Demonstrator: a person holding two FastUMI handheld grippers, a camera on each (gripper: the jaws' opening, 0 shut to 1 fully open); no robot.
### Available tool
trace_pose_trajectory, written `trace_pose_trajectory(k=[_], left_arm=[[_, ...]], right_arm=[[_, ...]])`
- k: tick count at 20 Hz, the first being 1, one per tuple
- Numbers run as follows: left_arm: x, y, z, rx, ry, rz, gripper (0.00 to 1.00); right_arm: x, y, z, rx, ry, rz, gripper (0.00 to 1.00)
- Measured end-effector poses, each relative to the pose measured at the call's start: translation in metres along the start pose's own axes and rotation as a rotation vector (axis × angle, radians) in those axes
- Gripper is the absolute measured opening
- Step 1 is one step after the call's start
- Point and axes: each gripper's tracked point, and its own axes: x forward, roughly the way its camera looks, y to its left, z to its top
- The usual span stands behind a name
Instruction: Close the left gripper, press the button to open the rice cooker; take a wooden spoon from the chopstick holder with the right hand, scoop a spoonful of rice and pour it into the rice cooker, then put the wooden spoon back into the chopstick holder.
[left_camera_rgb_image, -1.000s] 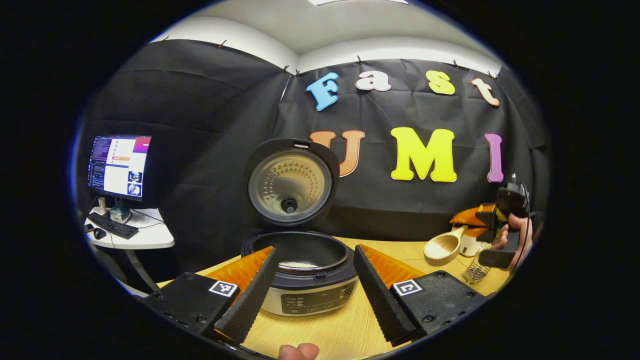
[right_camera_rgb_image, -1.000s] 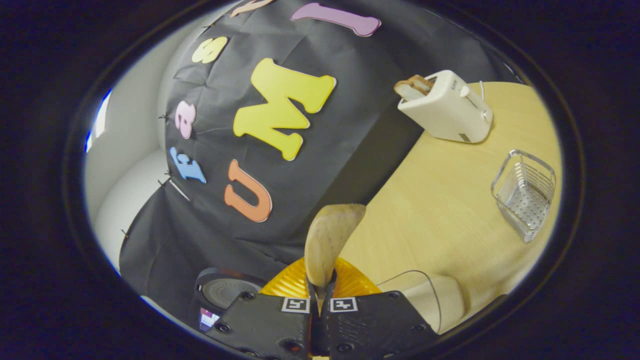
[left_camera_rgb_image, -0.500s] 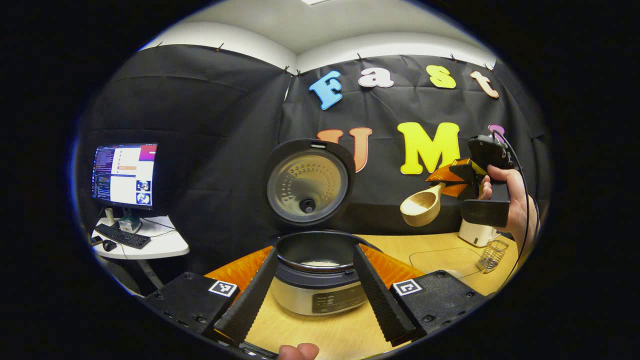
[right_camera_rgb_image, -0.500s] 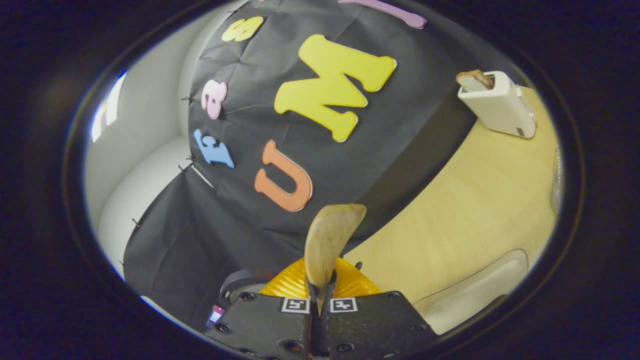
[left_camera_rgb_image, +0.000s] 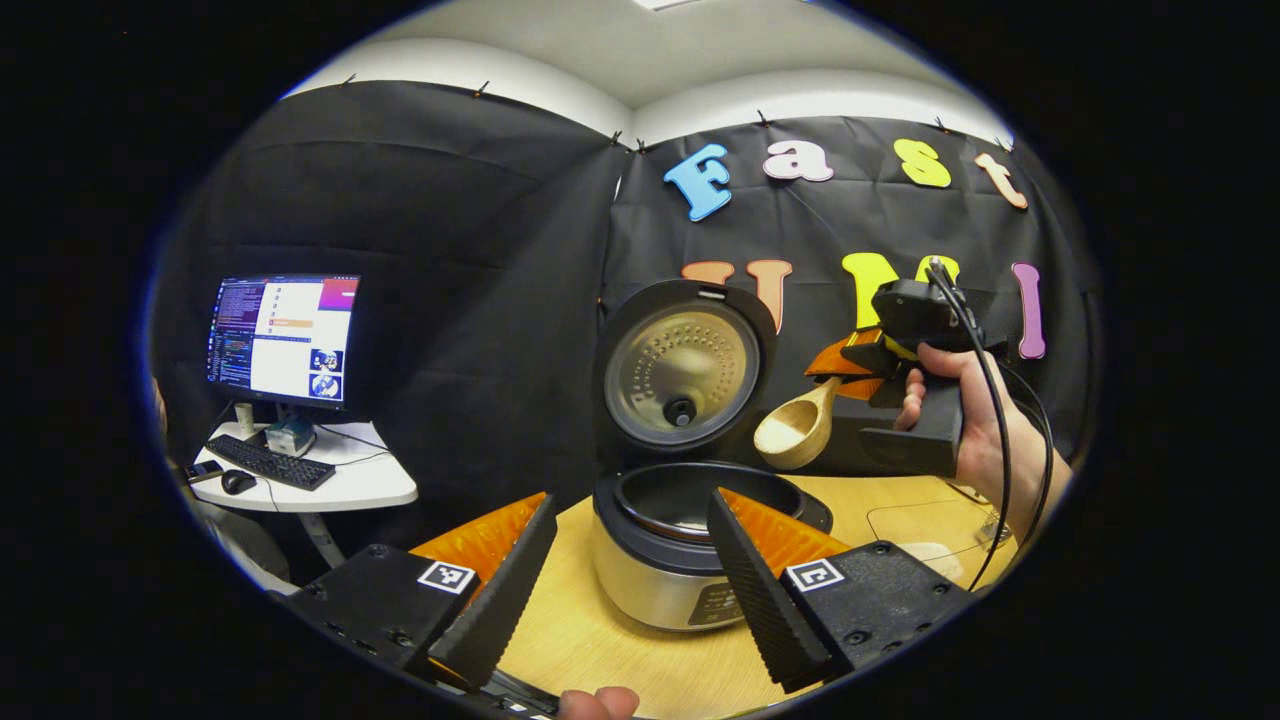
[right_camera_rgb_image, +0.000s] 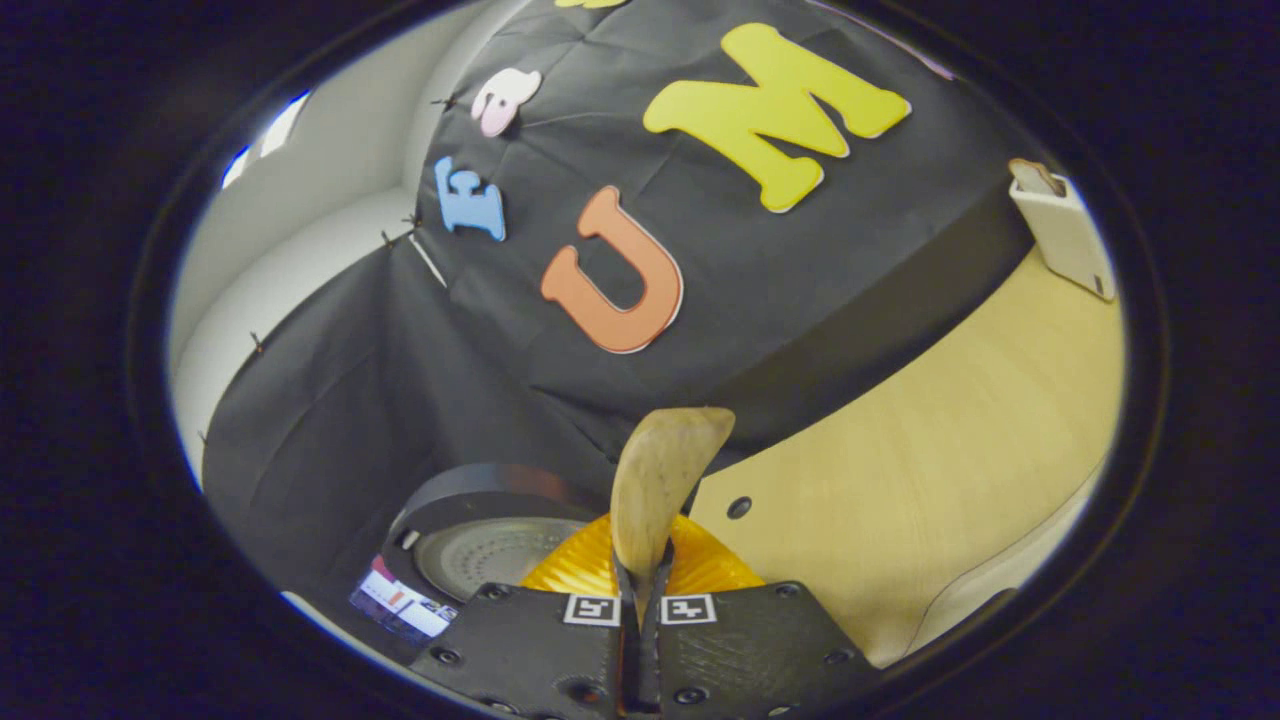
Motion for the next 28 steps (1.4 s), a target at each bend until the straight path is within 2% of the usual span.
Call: trace_pose_trajectory(k=[5, 11, 24, 28], left_arm=[[-0.001, 0.004, 0.001, -0.002, 0.007, 0.009, 0.97], [0.000, 0.006, 0.001, 0.001, 0.002, 0.018, 0.97], [0.000, 0.007, 0.002, 0.006, -0.002, 0.021, 0.96], [-0.001, 0.007, 0.004, 0.004, -0.007, 0.021, 0.96]], right_arm=[[0.015, 0.004, -0.007, -0.177, -0.024, -0.036, 0.00], [0.022, 0.010, -0.016, -0.307, -0.022, -0.051, 0.00], [0.007, 0.056, -0.019, -0.673, -0.116, -0.017, 0.00], [0.007, 0.070, -0.034, -0.781, -0.118, 0.002, 0.00]])
